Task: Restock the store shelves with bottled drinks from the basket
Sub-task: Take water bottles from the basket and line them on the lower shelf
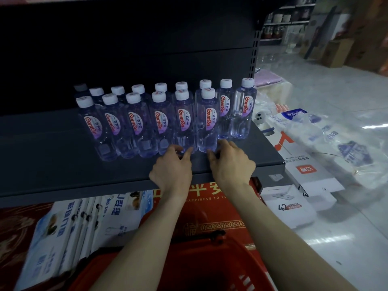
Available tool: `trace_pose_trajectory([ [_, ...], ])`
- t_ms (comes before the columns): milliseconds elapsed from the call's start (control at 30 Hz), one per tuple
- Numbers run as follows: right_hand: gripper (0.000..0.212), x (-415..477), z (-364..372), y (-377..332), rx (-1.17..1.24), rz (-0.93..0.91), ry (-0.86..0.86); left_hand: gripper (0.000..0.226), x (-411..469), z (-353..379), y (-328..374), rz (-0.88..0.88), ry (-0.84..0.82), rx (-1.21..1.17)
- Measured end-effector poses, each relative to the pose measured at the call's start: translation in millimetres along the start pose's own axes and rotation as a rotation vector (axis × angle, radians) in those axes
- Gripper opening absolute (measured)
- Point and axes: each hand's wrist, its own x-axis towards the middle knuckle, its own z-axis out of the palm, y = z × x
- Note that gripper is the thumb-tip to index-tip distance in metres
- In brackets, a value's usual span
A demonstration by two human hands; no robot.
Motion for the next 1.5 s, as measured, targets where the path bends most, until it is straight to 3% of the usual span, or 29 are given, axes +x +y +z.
trace_pose_trajectory([
  [333,0.024,-11,-10,-2,0.037,0.005,-0.103,0.048,-5,-7,2,-0.013,-0.006,-0.04],
  [467,0.03,-27,-24,-5,0.096,-0.039,-0.178,0.037,-7,-21,4,-0.01,-0.189,-0.083],
  [600,0.034,-49,-39,-14,0.107,-0.122,-0.202,0.017,-20,-47,-11,-0.018,-0.322,-0.417],
  [867,0.051,-113,-65,-18,0.113,-0.318,-0.352,0.022,-83,-108,-75,0.029,-0.504,-0.525],
  [967,0.051,-147,-62,-10,0.062,-0.28,-0.473,0.017,-107,-122,-112,0.007,-0.646,-0.406],
  [1167,0.037,-226,-25,10,0.045,-0.16,-0.923,0.012,-148,-110,-183,0.001,-0.859,-0.126],
  [1267,0.044,-259,9,24,-0.003,-0.049,-1.108,0.018,-166,-102,-204,-0.012,-0.954,0.031],
  [1400,0.043,-287,42,43,-0.085,0.188,-1.293,0.043,-184,-90,-233,0.027,-1.29,0.39],
  [1500,0.033,-304,59,56,0.019,0.44,-1.303,0.047,-196,-77,-262,-0.034,-1.407,0.534],
])
